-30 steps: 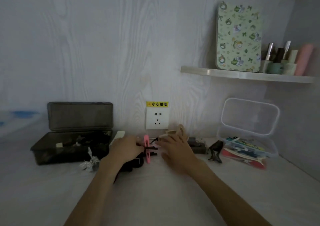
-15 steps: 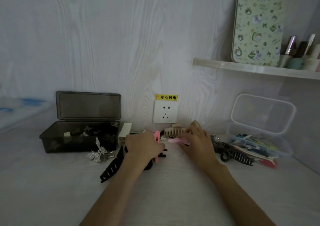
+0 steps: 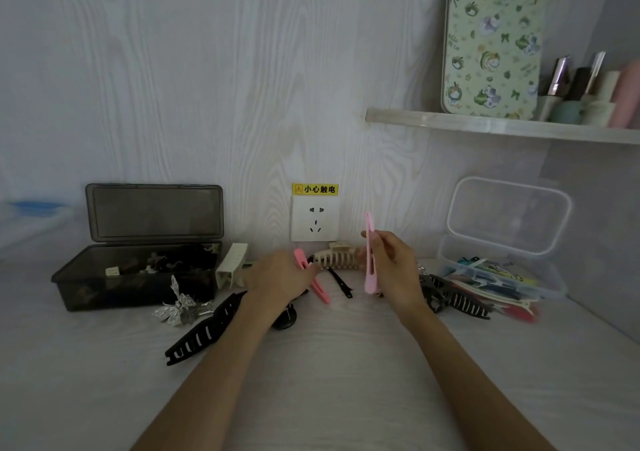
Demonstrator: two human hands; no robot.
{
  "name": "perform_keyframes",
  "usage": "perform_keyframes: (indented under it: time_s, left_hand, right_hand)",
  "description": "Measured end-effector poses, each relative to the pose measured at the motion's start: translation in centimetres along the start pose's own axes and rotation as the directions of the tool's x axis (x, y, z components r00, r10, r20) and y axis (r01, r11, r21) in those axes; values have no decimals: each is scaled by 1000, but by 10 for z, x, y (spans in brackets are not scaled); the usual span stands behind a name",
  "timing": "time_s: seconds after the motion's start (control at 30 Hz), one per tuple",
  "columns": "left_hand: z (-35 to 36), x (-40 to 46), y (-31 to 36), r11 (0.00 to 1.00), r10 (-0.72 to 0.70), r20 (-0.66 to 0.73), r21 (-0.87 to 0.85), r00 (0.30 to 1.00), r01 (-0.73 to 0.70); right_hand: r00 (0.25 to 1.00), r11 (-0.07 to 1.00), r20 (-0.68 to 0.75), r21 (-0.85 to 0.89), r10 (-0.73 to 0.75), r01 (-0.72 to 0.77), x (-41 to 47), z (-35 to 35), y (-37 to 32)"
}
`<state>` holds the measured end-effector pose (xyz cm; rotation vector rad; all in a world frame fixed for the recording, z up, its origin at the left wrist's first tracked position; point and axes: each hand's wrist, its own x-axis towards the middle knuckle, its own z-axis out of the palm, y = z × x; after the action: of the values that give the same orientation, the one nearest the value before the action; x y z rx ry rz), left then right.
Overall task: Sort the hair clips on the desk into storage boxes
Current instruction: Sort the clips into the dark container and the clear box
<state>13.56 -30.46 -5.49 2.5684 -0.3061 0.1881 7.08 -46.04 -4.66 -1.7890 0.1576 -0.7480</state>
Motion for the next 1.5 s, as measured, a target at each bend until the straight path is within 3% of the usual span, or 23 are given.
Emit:
perform_keyframes:
  time_s: [0.1,0.17,0.23,0.33,0.43,0.63,0.77,0.87,0.93,1.03,1.2,1.37,1.5]
  left_hand:
    - [6,11,9,993,24,62,115,998,-31]
    - [7,12,15,992,-8,43,128,999,2]
    - [5,10,19,995,-23,37,93,999,20]
    - [2,9,15,997,-45,61,-57,997,49]
    - [3,7,7,984,-60,59,-163,996,69]
    - [-1,6,6,949,-79,48,-303,996,90]
    - [-6,3,11,966,-76,-38,-250,996,64]
    - [-9,-1,18,983,-17,-135,-183,991,-8]
    - [-10,-2,26,987,28,-172,-151,985,-54]
    - [-3,-3,37,980,111,-203,-142,973,-142]
    - [16,-11,66,924,296,-222,-181,929,-337]
    - [28,-20,92,845,458,-320,-132,829,-518]
    - [42,-20,137,763,546,-362,-158,755,-627]
  right_hand:
    - [1000,999,10,-33,10,-10,0,-2,0]
    - [990,921,106,-370,-90,123,-5,0,5]
    - [961,713,231,-649,-150,267,-11,6,5]
    - [947,563,296,-764,-128,315,-15,14,1]
    - [944,523,323,-795,-64,308,-17,20,5]
    - [951,601,310,-762,13,240,-11,9,5]
    - [929,763,365,-616,55,197,-11,-12,-5]
    - [954,832,298,-523,-22,182,-11,-47,-21]
    - [981,816,163,-548,-108,181,-6,-86,-30]
    - [973,706,-27,-692,-231,148,9,-142,-27]
    - [967,573,-6,-807,-253,145,20,-187,11]
    - [926,614,-136,-780,-353,119,19,-188,41]
    - [890,795,-333,-604,-312,53,23,-189,42]
